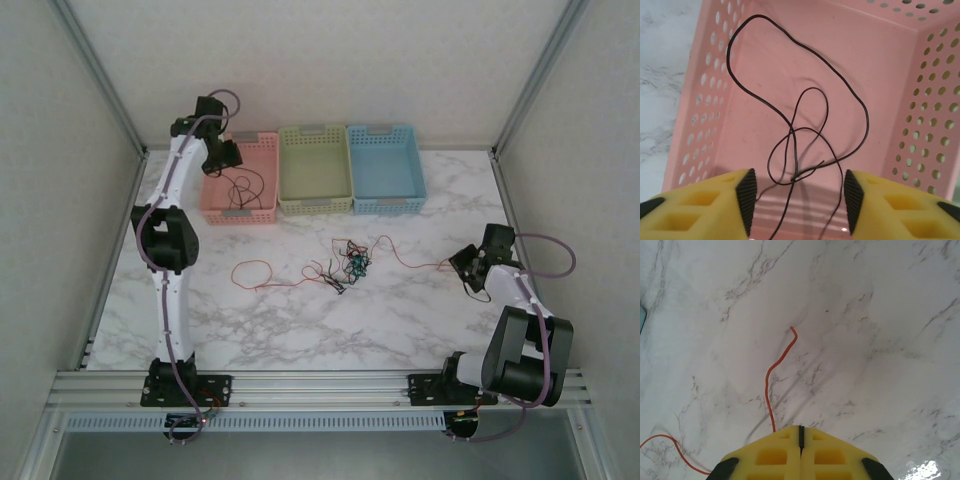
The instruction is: Untangle the cables
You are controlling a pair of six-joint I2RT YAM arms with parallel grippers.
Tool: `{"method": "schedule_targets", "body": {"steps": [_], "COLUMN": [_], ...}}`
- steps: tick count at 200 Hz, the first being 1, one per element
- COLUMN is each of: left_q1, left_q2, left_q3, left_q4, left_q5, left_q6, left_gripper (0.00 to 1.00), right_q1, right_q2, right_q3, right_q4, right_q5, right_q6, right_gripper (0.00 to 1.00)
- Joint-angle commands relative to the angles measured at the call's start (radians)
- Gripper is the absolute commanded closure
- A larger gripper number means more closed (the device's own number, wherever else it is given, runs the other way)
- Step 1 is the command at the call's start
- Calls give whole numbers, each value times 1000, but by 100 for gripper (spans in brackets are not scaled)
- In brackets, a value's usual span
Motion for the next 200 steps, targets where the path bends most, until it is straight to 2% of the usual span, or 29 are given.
{"method": "schedule_targets", "body": {"steps": [1, 25, 42, 71, 88, 107, 128, 142, 165, 200], "left_q1": [5, 5, -9, -73, -171, -307, -438, -530, -634, -676], "left_q2": [8, -55, -170, -493, -668, -769, -778, -744, -634, -461], "left_q3": [65, 48, -41, -423, -663, -881, -1053, -1093, -1026, -876], "left_q4": [-66, -60, -15, 189, 299, 398, 511, 554, 538, 510], "left_q5": [44, 74, 103, 136, 133, 165, 237, 226, 200, 232], "left_q6": [0, -11, -27, -95, -108, -89, -103, -83, -16, 34], "left_gripper": [45, 44, 45, 44, 40, 37, 37, 37, 36, 35], "right_q1": [7, 9, 16, 62, 109, 169, 217, 235, 251, 259], "right_q2": [14, 12, 16, 12, 2, -4, -5, -4, 4, 7], "right_q3": [-9, -12, -12, 0, 9, 28, 42, 41, 36, 19], "right_q4": [6, 15, 26, 21, 12, -15, -42, -46, -49, -50], "right_q5": [-7, -16, -38, -62, -64, -67, -65, -65, -62, -70], "right_q6": [-14, -12, -11, -29, -43, -74, -95, -103, -111, -117], "right_gripper": [100, 100, 100, 100, 100, 100, 100, 100, 100, 100]}}
